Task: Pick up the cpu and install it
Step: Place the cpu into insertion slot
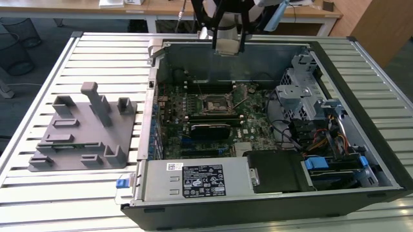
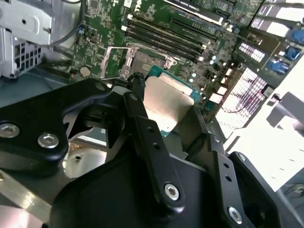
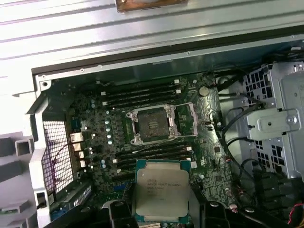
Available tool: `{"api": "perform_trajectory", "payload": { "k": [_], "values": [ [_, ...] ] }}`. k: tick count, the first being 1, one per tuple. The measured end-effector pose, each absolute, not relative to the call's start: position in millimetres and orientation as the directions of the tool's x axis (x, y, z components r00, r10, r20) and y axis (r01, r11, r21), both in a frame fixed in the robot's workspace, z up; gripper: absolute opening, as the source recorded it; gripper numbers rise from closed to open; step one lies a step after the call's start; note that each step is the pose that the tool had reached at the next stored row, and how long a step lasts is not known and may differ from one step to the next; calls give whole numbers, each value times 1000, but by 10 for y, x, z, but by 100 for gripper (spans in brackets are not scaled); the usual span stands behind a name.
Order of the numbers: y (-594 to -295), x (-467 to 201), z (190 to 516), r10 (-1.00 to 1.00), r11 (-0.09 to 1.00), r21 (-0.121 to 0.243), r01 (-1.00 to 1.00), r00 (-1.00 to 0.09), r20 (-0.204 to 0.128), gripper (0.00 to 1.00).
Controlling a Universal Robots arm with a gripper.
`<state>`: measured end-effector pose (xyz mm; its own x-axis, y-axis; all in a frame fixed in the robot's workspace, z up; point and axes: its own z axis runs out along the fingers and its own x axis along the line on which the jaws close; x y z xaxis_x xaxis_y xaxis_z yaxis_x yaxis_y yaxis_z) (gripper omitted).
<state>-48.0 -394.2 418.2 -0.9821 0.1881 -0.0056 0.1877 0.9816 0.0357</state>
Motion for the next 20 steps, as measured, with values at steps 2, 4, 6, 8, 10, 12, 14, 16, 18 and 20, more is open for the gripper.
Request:
{"api": "perform_trajectory", "payload": {
  "k": [2,4,6,8,10,12,14,16,18,20],
  "values": [
    [-3942,-480,4175,223,974,36,223,-975,-6,53],
    [-3942,-480,4169,260,965,36,259,-966,-6,53],
    [-3943,-480,4164,294,955,35,294,-956,-6,53],
    [-3943,-480,4159,328,944,35,328,-945,-6,53],
    [-3943,-480,4154,362,932,35,362,-932,-6,53],
    [-3943,-480,4149,395,918,34,395,-918,-6,53],
    [-3943,-480,4145,430,903,34,429,-903,-6,53],
    [-3943,-480,4140,461,887,33,461,-887,-7,53],
    [-3943,-480,4135,493,870,33,492,-870,-7,53],
    [-3942,-480,4130,524,851,33,523,-852,-7,53]
  ]
}}
